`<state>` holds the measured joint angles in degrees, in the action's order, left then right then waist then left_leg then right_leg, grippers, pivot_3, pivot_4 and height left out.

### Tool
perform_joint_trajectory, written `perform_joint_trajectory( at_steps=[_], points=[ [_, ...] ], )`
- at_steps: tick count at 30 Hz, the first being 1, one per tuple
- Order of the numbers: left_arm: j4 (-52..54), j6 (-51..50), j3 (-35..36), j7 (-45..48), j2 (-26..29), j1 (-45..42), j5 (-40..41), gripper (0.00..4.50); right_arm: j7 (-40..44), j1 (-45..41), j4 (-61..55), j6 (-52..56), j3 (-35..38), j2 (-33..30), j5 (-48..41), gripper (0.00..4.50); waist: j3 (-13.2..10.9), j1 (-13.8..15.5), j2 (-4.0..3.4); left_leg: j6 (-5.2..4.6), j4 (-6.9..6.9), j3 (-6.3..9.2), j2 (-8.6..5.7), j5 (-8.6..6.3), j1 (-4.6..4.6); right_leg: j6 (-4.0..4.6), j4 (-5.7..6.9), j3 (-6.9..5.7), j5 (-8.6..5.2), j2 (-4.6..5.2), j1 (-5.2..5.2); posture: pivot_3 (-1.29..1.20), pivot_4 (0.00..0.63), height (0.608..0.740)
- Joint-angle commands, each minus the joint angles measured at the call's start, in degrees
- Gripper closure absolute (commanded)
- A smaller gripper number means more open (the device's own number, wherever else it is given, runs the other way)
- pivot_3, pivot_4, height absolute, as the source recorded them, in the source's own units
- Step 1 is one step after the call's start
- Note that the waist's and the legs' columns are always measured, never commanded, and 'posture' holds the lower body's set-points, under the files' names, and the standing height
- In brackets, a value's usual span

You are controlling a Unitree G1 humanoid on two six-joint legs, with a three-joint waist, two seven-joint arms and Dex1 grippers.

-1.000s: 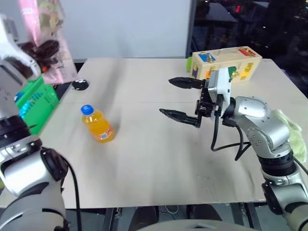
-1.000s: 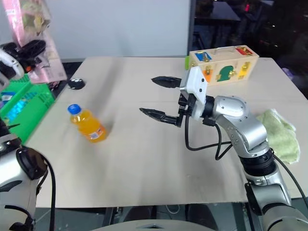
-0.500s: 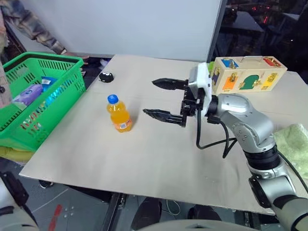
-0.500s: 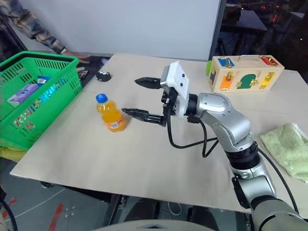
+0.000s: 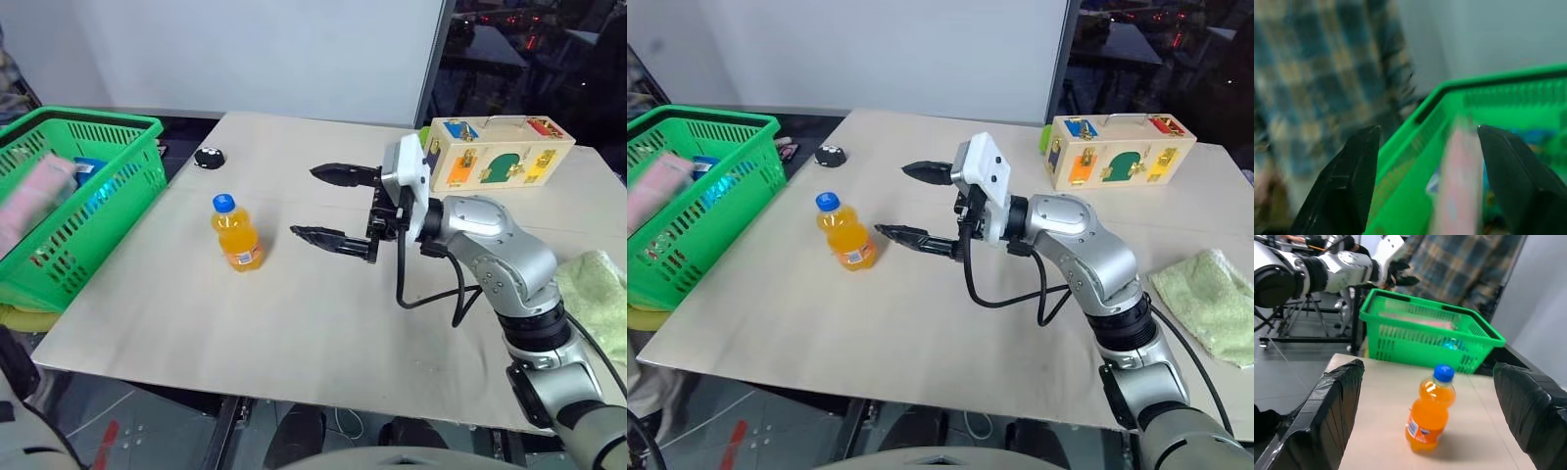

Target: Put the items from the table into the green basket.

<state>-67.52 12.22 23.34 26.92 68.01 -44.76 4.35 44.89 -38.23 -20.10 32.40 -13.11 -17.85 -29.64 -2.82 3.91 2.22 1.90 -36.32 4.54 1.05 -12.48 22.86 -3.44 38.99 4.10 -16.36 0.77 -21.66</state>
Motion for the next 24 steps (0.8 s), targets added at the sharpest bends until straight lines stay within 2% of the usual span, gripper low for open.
perform_joint_trajectory(
  at_steps=[1, 2, 3, 4, 6, 9, 11, 13, 14, 16, 19, 22, 23, 24],
  points=[
    [16.38, -5.65, 5.04, 9.50, -2.80, 5.07, 10.13, 1.13, 0.08, 0.03, -2.15, -0.33, 1.40, -0.87, -0.28, 0.00, -0.03, 0.00, -0.04, 0.00, 0.00, -0.01, 0.00, 0.00, -0.01, 0.00, 0.00, 0.00, 0.00, 0.01, 0.03, 0.16, 0.000, 0.740],
    [22.19, -9.12, 6.34, 11.31, -4.05, 7.71, 13.02, 1.13, 0.18, 0.14, -2.18, -0.38, 1.43, -1.06, -0.33, 0.00, -0.04, -0.04, -0.06, 0.00, -0.01, 0.01, 0.00, 0.00, -0.01, 0.02, 0.02, -0.02, 0.00, 0.04, 0.04, 0.16, 0.000, 0.740],
    [32.40, -16.32, 8.05, 13.01, -6.08, 12.30, 18.35, 1.13, 0.45, 0.31, -2.16, -0.53, 1.47, -1.42, -0.27, 0.00, -0.03, -0.16, -0.05, 0.01, -0.01, -0.01, 0.01, 0.00, -0.01, 0.02, 0.00, -0.02, 0.01, 0.04, 0.04, 0.16, 0.000, 0.740],
    [46.35, -24.64, 9.95, 12.64, -9.26, 19.09, 25.33, 1.13, 0.83, 0.59, -2.04, -0.71, 1.72, -1.89, -0.31, 0.00, -0.01, -0.20, -0.03, 0.01, -0.01, -0.04, 0.02, 0.00, -0.02, 0.03, -0.03, 0.00, 0.02, 0.06, 0.06, 0.19, 0.000, 0.740],
    [67.20, -37.32, 13.07, 10.40, -14.40, 29.48, 37.13, 1.13, 1.46, 1.18, -2.09, -0.96, 2.16, -2.85, -0.39, 0.00, 0.03, -0.52, 0.01, 0.00, 0.01, -0.11, 0.03, 0.00, -0.03, 0.06, 0.00, 0.07, 0.04, 0.19, 0.07, 0.19, 0.000, 0.740],
    [85.23, -46.30, 15.66, 8.66, -19.24, 42.49, 46.26, 1.13, 2.17, 2.38, -2.60, -1.33, 2.07, -4.47, 0.20, 0.00, 0.08, -1.22, 0.11, -0.04, 0.03, -0.15, 0.18, -0.03, -0.01, 0.08, -0.07, 0.09, 0.07, 0.34, 0.04, 0.19, 0.000, 0.740],
    [90.54, -50.17, 19.17, 8.61, -21.10, 49.94, 49.92, 1.13, 2.74, 3.21, -3.07, -1.61, 1.52, -5.46, 0.72, 0.00, 0.07, -2.02, 0.07, -0.03, 0.03, -0.15, 0.19, -0.04, -0.06, 0.16, -0.05, 0.09, 0.10, 0.15, 0.01, 0.17, 0.000, 0.740],
    [92.87, -51.76, 22.23, 10.06, -22.46, 57.21, 50.81, 1.13, 2.98, 3.72, -3.39, -1.85, 1.26, -6.01, 0.92, 0.00, 0.03, -2.38, -0.27, -0.03, 0.09, -0.13, 0.24, -0.03, -0.20, 0.28, 0.04, 0.06, 0.06, 0.06, 0.04, 0.17, 0.000, 0.740],
    [92.79, -51.50, 22.96, 10.65, -22.98, 59.73, 49.90, 1.13, 2.94, 3.84, -3.45, -1.88, 1.20, -6.05, 0.97, 0.00, -0.03, -2.39, -0.59, -0.03, 0.10, -0.13, 0.28, -0.03, -0.25, 0.38, 0.06, 0.05, 0.00, -0.03, 0.03, 0.18, 0.000, 0.740],
    [92.16, -50.04, 22.87, 11.87, -23.67, 63.88, 46.65, 1.13, 2.78, 3.96, -3.40, -1.93, 1.20, -5.98, 1.07, 0.00, -0.05, -2.34, -0.66, -0.03, 0.10, -0.06, 0.32, -0.02, -0.32, 0.49, 0.09, 0.00, -0.08, -0.16, 0.07, 0.18, 0.000, 0.740],
    [91.92, -47.41, 19.66, 10.90, -24.08, 65.64, 41.26, 1.13, 2.88, 4.02, -3.07, -2.24, 1.14, -5.82, 1.41, 0.00, -0.01, -1.74, -0.95, -0.02, 0.10, -0.08, 0.34, -0.02, -0.46, 0.56, 0.01, 0.05, -0.12, -0.24, 0.15, 0.18, 0.000, 0.740],
    [91.90, -45.67, 15.87, 10.09, -25.01, 64.66, 37.51, 0.22, 3.03, 4.11, -2.88, -2.58, 1.09, -5.83, 1.71, 0.00, 0.02, -0.88, -0.91, 0.00, 0.07, -0.14, 0.31, 0.00, -0.45, 0.69, -0.09, 0.05, -0.20, -0.19, 0.20, 0.17, 0.000, 0.740],
    [91.95, -45.71, 14.59, 9.17, -25.54, 63.85, 36.66, 0.02, 3.05, 4.16, -2.85, -2.60, 1.14, -5.87, 1.77, 0.00, 0.03, -0.76, -0.89, 0.01, 0.06, -0.16, 0.29, 0.00, -0.44, 0.69, -0.10, 0.06, -0.20, -0.16, 0.22, 0.17, 0.000, 0.740],
    [91.99, -46.04, 13.63, 8.67, -25.99, 63.26, 36.40, 0.02, 3.00, 4.23, -2.94, -2.54, 1.16, -5.88, 1.83, 0.00, 0.06, -0.64, -0.85, 0.01, 0.06, -0.17, 0.28, 0.00, -0.44, 0.69, -0.12, 0.06, -0.20, -0.15, 0.22, 0.16, 0.000, 0.740]
  ],
)
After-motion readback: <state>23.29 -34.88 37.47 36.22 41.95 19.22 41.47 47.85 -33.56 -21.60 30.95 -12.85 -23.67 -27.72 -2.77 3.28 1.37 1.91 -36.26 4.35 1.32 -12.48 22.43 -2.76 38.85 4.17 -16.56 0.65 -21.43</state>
